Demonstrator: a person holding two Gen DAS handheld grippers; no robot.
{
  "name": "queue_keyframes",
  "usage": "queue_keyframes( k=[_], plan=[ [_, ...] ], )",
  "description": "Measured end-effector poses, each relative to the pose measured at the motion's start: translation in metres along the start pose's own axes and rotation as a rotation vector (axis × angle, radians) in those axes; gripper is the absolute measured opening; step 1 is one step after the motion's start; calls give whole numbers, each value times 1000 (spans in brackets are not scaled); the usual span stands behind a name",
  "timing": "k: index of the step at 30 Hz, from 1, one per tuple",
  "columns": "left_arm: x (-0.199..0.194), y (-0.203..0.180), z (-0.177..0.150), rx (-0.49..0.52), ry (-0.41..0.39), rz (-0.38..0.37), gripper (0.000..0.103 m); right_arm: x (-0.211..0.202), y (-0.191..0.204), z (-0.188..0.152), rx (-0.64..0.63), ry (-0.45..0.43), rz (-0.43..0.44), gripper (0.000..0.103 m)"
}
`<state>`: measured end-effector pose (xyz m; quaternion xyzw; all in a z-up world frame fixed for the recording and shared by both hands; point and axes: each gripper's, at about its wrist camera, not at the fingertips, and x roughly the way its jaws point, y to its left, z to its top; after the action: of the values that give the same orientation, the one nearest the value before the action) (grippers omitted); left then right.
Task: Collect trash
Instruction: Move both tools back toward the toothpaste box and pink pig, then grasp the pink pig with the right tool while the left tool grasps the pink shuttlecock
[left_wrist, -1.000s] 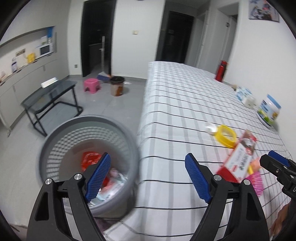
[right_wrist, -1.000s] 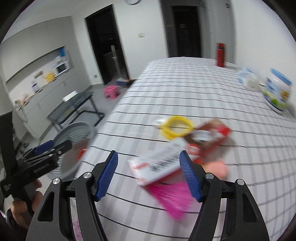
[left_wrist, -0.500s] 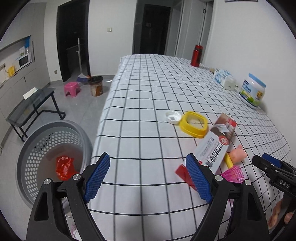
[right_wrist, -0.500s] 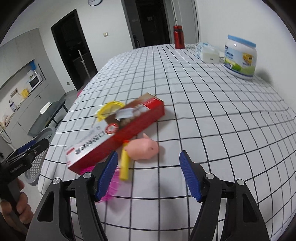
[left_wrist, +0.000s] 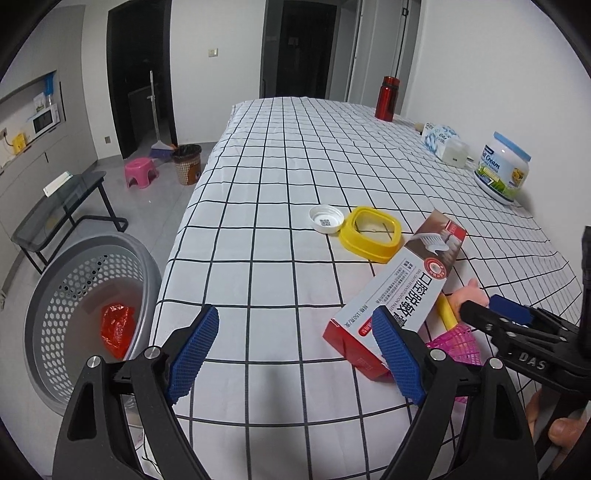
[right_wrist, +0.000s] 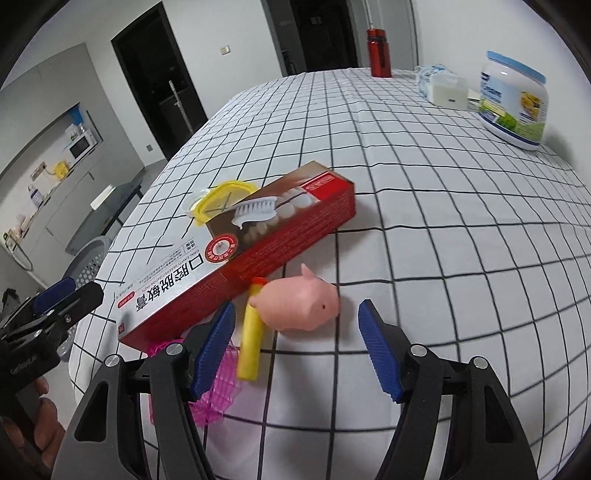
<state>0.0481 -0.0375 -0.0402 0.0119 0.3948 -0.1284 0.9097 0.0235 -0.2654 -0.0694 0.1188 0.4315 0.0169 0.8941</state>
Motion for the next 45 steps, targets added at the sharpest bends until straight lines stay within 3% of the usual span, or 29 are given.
queue_keyframes(
  k=[6, 8, 16, 27, 45],
  plan=[
    [-5, -8, -4, -4, 3, -14, 86, 5, 2, 3, -22, 2, 3, 64],
    [-7, -11, -6, -1, 6, -20, 86, 7, 3, 3, -29, 11, 7, 52],
    [-17, -27, -14, 12, 14, -44, 86, 0, -1, -3, -25, -7, 16, 51],
    [-24, -59, -31, 25, 45, -87, 86, -41, -24, -22, 15, -71, 0, 51],
    [-10, -86, -36, 37, 100, -55, 86, -65, -42, -41, 65, -112, 58, 51]
  ],
)
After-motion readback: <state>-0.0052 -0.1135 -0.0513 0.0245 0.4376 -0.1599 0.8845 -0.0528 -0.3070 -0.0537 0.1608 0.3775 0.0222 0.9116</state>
